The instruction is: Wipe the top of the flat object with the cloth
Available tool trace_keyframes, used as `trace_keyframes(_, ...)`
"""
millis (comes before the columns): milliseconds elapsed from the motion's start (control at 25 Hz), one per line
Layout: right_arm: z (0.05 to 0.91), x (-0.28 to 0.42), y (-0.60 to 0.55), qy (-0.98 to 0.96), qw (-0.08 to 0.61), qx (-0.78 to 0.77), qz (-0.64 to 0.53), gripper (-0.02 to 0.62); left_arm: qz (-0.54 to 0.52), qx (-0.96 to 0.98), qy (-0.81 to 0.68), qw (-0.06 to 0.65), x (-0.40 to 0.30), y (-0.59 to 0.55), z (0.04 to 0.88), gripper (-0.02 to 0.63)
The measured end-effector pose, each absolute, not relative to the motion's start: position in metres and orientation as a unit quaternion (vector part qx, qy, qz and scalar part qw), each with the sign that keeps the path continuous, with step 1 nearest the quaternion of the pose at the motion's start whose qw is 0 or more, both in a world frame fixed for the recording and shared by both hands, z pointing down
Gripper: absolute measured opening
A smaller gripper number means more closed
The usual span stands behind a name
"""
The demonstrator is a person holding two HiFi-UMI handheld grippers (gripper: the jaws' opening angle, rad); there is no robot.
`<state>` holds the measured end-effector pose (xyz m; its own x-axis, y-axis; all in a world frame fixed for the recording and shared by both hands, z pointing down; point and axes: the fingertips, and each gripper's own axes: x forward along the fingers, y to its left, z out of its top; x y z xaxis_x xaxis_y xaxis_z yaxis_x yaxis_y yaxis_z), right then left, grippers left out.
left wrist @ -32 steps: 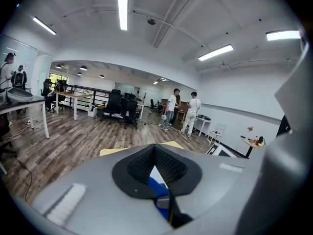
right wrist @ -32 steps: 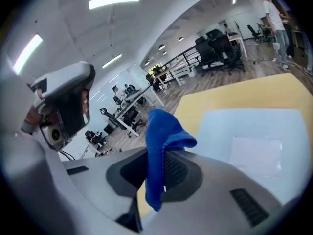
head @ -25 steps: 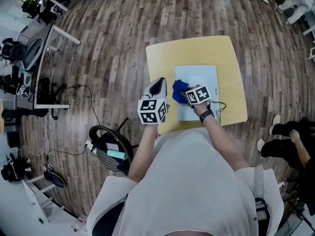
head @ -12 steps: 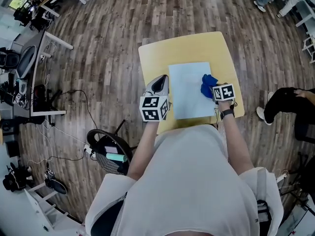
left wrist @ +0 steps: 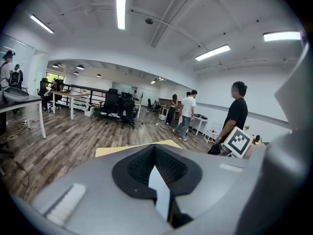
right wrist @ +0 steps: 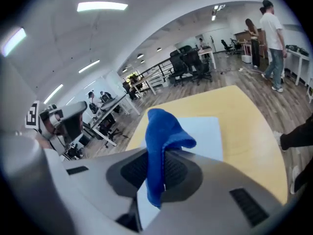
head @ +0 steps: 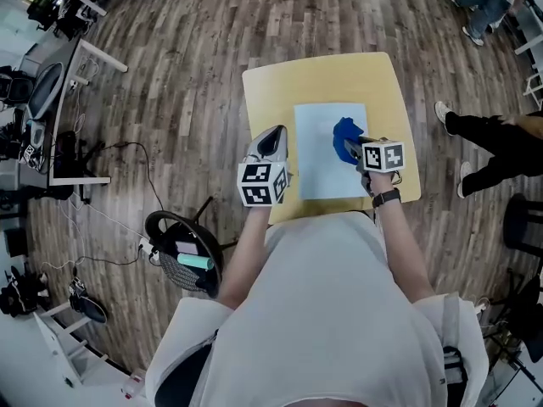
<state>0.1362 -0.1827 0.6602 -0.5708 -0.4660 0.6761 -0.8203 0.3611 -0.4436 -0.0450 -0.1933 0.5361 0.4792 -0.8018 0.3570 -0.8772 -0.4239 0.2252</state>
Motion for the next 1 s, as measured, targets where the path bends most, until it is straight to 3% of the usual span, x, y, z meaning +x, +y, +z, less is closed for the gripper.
trace_keyframes(160,0.654,0.066,-0.175,-0.822,0.208,0.343,0.404,0.055,0.098,0.829,-0.514,0.197,-0.059,-0.188,0.539,0.008)
trace_keyframes(480,0.7,-0.019,-0.156,-0.827,0.271,0.281,0.404,0.055,0.097,0.821,-0.527,0.195,-0.073,-0.181,0.541,0.008)
trace_keyframes(720,0.723,0.023,-0.152,-0.804,0.291,0.316,0.411,0.055,0.099,0.825,-0.521,0.194,-0.066,-0.181,0.541,0.008)
trace_keyframes(1000,0.728,0.131,-0.145,-0.769,0.319,0.392,0.391,0.055,0.106,0.837,-0.498,0.202,-0.046,-0.183,0.553,0.008)
